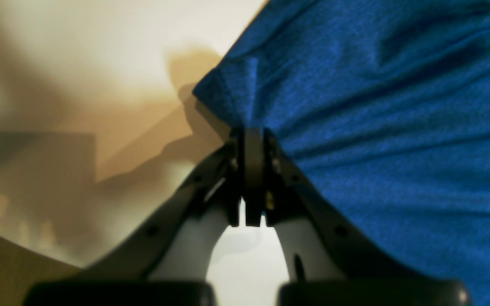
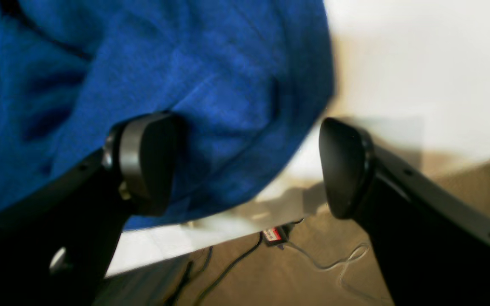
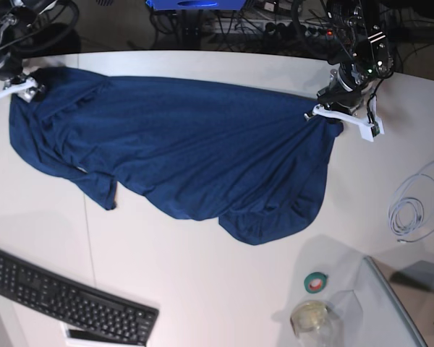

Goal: Layout the t-shirt on the table in an organized manner, then fold the t-shirt properly
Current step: 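Hold the shirt edge taut between both grippers, then lift the shirt high with both grippers and fling it over the table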

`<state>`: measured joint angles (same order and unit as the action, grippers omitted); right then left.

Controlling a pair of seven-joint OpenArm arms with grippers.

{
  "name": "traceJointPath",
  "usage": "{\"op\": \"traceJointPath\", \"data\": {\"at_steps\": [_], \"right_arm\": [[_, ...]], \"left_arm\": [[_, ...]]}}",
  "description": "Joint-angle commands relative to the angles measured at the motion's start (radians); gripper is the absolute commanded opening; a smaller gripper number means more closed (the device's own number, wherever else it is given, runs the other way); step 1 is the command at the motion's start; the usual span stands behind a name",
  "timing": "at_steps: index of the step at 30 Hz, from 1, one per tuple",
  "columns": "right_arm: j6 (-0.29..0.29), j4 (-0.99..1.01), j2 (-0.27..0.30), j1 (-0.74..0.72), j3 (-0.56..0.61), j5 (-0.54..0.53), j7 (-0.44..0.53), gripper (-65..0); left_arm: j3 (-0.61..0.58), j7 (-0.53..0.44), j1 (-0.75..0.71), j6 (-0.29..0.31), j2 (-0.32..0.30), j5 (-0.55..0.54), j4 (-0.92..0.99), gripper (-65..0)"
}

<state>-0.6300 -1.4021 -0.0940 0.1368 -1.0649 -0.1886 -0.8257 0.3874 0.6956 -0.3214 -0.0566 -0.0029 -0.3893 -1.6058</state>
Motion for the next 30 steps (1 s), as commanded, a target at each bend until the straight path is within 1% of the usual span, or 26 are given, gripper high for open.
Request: {"op": "traceJointPath", "data": {"at_steps": [1,2,5,10,11,12,13,14,15,17,18,20,21,22,25,27,30], "right_arm": [[-0.043,-0.009,-0.019,-0.003,0.005,-0.004,-0.045,-16.1],[-0.068,-0.021,-0.023,-0.006,0.005,-0.004,-0.070,-16.1],[-0.068,-0.042,-0.029,-0.018,0.005,-0.002,-0.116,-16.2],[-0.068,-0.041,-0.029,-0.050,0.007,-0.002,-0.119,-16.4],[-0.068,-0.039,-0.029,-0.059,0.007,-0.002,-0.122,-17.0],[-0.068,-0.038,-0.029,-0.067,0.007,-0.002,-0.123,-19.5],[-0.068,-0.033,-0.028,-0.070,0.007,-0.002,-0.125,-25.1],[-0.068,-0.030,-0.026,-0.078,0.007,-0.002,-0.126,-33.2],[-0.068,-0.027,-0.026,-0.084,0.007,-0.002,-0.128,-42.2],[-0.068,-0.032,-0.023,-0.090,0.007,-0.001,-0.146,-62.9],[-0.068,-0.038,-0.017,-0.090,0.007,-0.001,-0.166,-65.0],[-0.068,-0.070,0.006,-0.090,0.005,-0.002,-0.220,-62.9],[-0.068,-0.107,0.007,-0.087,0.005,-0.002,-0.251,-64.7],[-0.068,-0.144,0.007,-0.084,0.005,-0.002,-0.281,-65.0],[-0.068,-0.254,0.007,-0.090,0.008,-0.002,-0.378,-65.0],[-0.068,-0.309,0.012,-0.111,0.059,-0.002,-0.419,-65.0],[-0.068,-0.345,0.024,-0.148,0.176,0.001,-0.430,-65.0]], "left_arm": [[0.003,-0.015,0.001,0.001,-0.003,0.005,-0.017,-65.0],[0.003,-0.015,0.001,0.001,-0.003,0.005,-0.015,-65.0],[0.003,-0.015,0.001,0.001,-0.003,0.005,-0.015,-65.0],[0.003,-0.015,0.001,0.001,-0.003,0.005,-0.017,-65.0],[0.003,-0.015,0.001,0.001,-0.003,0.005,-0.018,-65.0],[0.003,-0.015,0.001,0.001,-0.003,0.005,-0.018,-65.0],[0.003,-0.015,0.001,0.001,-0.003,0.005,-0.020,-65.0],[0.003,-0.015,0.001,0.001,-0.003,0.005,-0.020,-65.0],[0.003,-0.015,0.001,0.001,-0.003,0.003,-0.020,-65.0],[0.003,-0.015,0.001,0.001,-0.004,0.003,-0.021,-65.0],[0.003,-0.014,0.000,0.001,-0.004,0.003,-0.024,-65.0],[0.003,-0.014,-0.014,0.001,-0.004,0.005,-0.051,-65.0],[0.002,-0.015,-0.026,-0.002,-0.006,0.008,-0.081,-65.0],[0.000,-0.015,-0.031,-0.002,-0.006,0.011,-0.115,-65.0],[-0.009,-0.015,-0.012,-0.002,-0.004,0.102,-0.186,-65.0],[-0.044,-0.012,0.044,-0.002,-0.001,0.148,-0.190,-65.0],[-0.120,-0.011,0.126,-0.002,-0.003,0.172,-0.179,-65.0]]}}
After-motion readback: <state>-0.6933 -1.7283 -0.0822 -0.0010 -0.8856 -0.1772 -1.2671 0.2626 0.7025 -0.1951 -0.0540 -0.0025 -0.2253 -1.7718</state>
